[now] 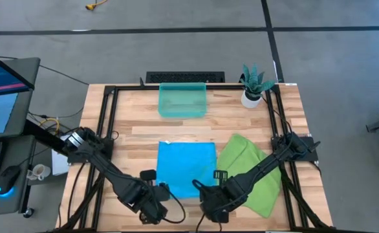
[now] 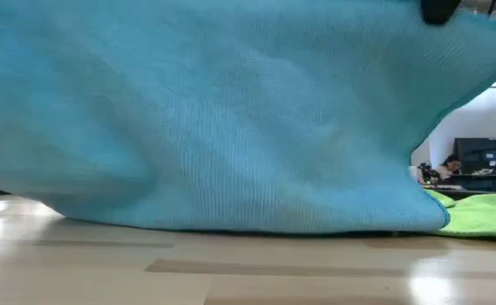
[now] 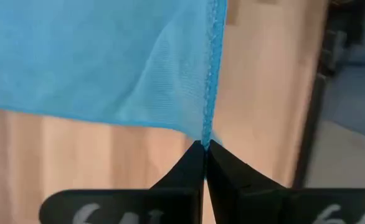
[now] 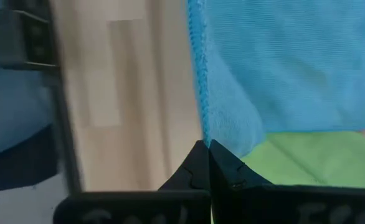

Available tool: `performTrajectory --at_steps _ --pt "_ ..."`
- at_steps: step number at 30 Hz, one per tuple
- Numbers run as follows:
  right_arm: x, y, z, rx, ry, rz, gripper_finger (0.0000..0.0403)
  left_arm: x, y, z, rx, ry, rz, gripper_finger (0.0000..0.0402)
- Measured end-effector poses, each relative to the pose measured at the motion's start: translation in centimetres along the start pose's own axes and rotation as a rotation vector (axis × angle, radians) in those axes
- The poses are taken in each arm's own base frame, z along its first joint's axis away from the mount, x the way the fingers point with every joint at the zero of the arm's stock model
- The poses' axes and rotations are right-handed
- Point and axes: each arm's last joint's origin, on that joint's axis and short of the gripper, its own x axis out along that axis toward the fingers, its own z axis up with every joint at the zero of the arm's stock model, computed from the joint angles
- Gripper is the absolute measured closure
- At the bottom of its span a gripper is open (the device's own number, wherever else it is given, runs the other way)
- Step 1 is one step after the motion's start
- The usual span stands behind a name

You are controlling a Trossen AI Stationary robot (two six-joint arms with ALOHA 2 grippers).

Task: Roll microfiber towels into tight, uniform cylinder then place into a basket
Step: Fold the blue microfiber cloth

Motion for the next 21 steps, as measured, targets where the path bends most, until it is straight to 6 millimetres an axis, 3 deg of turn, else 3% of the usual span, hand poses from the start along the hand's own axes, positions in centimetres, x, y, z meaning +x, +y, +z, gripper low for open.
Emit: performTrajectory --at_steps 7,12,21 --pt "-1.3 0.8 0.3 0.001 0.000 0.108 0.0397 -1.2 -0.2 0.3 0.004 0.060 -0.102 0.0401" --pt "-2.6 1.1 0.3 0.018 -0.007 0.123 0.0397 -1.2 0.0 0.2 0.023 0.051 -0.052 0.0401" --pt "-0.2 -1.6 0.5 0.055 0.106 -0.037 0.0397 -0.7 1.8 0.5 -0.017 -0.018 0.189 0.0401"
